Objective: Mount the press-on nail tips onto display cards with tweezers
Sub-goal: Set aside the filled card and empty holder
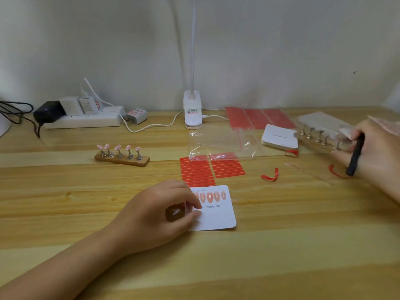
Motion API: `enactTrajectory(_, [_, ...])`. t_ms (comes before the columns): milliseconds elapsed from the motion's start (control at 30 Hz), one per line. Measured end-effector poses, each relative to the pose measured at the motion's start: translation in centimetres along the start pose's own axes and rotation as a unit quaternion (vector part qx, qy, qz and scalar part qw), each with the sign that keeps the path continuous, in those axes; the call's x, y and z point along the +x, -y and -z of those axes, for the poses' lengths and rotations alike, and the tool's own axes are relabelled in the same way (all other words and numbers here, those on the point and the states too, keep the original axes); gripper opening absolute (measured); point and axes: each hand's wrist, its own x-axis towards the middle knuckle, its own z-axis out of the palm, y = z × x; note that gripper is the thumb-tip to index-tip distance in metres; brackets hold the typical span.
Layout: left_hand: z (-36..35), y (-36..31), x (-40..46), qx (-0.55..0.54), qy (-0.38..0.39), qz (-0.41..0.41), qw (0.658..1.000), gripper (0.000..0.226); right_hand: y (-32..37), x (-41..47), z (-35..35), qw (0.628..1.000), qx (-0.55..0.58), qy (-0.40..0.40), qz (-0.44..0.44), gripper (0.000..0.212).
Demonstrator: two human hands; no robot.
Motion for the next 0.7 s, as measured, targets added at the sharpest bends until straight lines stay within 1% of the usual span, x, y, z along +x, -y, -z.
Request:
enactTrajectory(67, [0.0,0.0,0.0,-0.004,0.001,0.003,1.0,0.017,0.1,-0.3,-0.3,0.999,-0.046,0.0,-0.015,0.04])
enactTrajectory(133, [0.1,-0.1,0.0,-0.004,0.004,0.002,1.0,0.017,0.1,-0.4,-0.7,0.997,-0.071,0.033,-0.021,0.038])
enactTrajectory(233, [0.4,0.0,0.4,-0.011,0.008,0.005,1.0,0.017,0.1,-0.1,-1.8,0.993,-0.084,0.076,-0.033,0.046])
enactTrajectory(367, [1.1,0.7,1.4,0.002,0.015,0.027,1.0,0.025,0.4,0.1,-1.9,0.984,-0.131,0.11,-0.053,0.047])
enactTrajectory(433, [1.4,1.3,1.9,0.012,0.022,0.043,0.999,0.034,0.9,0.4,-1.4,0.985,-0.144,0.091,-0.042,0.046])
enactTrajectory(467, [1.4,1.4,2.2,0.015,0.029,0.051,0.998,0.038,1.3,0.5,-1.0,0.987,-0.143,0.068,-0.021,0.043])
enactTrajectory(500, [1.4,1.6,2.5,0.021,0.037,0.057,0.997,0.042,1.8,0.6,-0.6,0.989,-0.143,0.037,0.019,0.038])
enactTrajectory(533, [1.3,1.6,2.8,0.028,0.044,0.06,0.997,0.047,2.7,0.6,-0.2,0.989,-0.13,0.005,0.07,0.03])
enactTrajectory(567, [1.1,1.7,3.1,0.036,0.049,0.061,0.996,0.051,3.8,0.4,0.1,0.989,-0.086,-0.008,0.121,0.024])
enactTrajectory(600, [0.9,1.7,3.3,0.04,0.054,0.059,0.996,0.054,5.4,0.1,0.5,0.99,-0.002,0.003,0.138,0.032])
enactTrajectory(633, [0.6,1.7,3.4,0.041,0.059,0.058,0.996,0.054,7.2,-0.6,0.5,0.986,0.104,0.033,0.127,0.046])
enactTrajectory(667, [0.3,1.7,3.4,0.042,0.063,0.057,0.995,0.053,8.8,-1.3,0.3,0.972,0.191,0.07,0.115,0.053])
enactTrajectory(700, [0.0,1.8,3.4,0.045,0.067,0.058,0.995,0.052,10.0,-2.0,-0.1,0.952,0.264,0.11,0.11,0.053])
